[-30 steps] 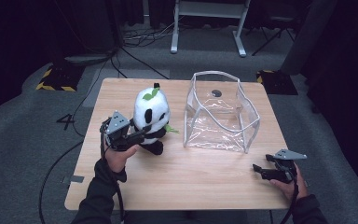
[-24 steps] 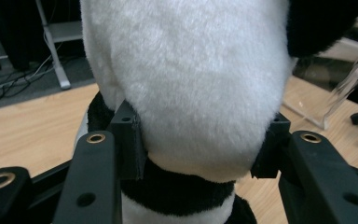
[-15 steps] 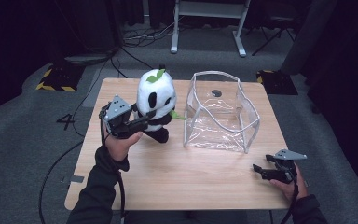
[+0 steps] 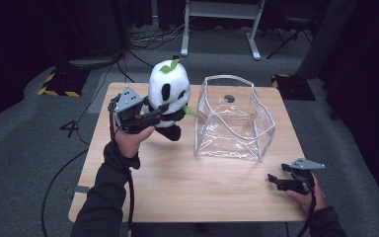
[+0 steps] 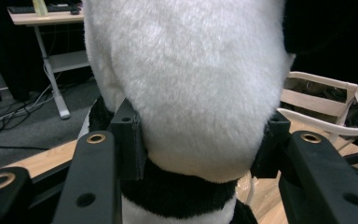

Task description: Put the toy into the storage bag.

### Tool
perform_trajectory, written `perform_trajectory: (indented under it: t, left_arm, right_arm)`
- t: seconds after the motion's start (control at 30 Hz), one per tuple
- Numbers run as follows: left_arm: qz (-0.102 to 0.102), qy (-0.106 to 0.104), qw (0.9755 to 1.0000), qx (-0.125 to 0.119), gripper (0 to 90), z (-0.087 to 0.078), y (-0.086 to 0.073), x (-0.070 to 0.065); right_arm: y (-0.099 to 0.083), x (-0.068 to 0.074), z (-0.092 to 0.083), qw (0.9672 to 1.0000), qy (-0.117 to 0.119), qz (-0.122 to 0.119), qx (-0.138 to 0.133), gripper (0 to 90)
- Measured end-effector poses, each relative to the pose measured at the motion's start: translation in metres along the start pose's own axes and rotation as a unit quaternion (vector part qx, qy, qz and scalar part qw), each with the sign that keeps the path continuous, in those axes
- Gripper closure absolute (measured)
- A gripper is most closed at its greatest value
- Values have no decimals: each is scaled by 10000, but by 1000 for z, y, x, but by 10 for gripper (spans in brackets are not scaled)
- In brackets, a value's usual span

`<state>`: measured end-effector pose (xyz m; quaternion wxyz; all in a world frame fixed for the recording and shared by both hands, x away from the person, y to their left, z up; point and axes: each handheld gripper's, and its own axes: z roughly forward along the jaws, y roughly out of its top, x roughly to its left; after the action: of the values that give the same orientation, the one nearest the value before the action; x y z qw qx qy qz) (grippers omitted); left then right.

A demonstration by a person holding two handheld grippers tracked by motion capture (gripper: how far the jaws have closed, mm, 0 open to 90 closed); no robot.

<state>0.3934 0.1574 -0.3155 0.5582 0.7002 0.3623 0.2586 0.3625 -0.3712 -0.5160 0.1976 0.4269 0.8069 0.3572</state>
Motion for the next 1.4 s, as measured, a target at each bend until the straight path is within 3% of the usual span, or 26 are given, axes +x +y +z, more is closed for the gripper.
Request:
perform_trajectory:
  t: [0.23,0.47,0.8,1.23,1.4]
  left_arm:
    - [28,-9,9999,-108,492,5,13,-3]
    - [181,-17,9997,-142,492,10,25,-9]
    - [165,-64,9996,-201,494,16,38,-12]
    - [384,-194,9985,-348,494,22,65,-36]
    - [377,-286,9980,-420,495,27,72,-43]
  right_arm:
    - [0,0,0,10000,-2,-1,-1,221]
    - [0,0,0,10000,-3,-3,-2,221]
    - [0,0,0,10000,0,8,-1,222]
    - [0,0,0,10000,-1,0,-1,222]
    - [0,0,-1,10000,-2,-9,-7,222]
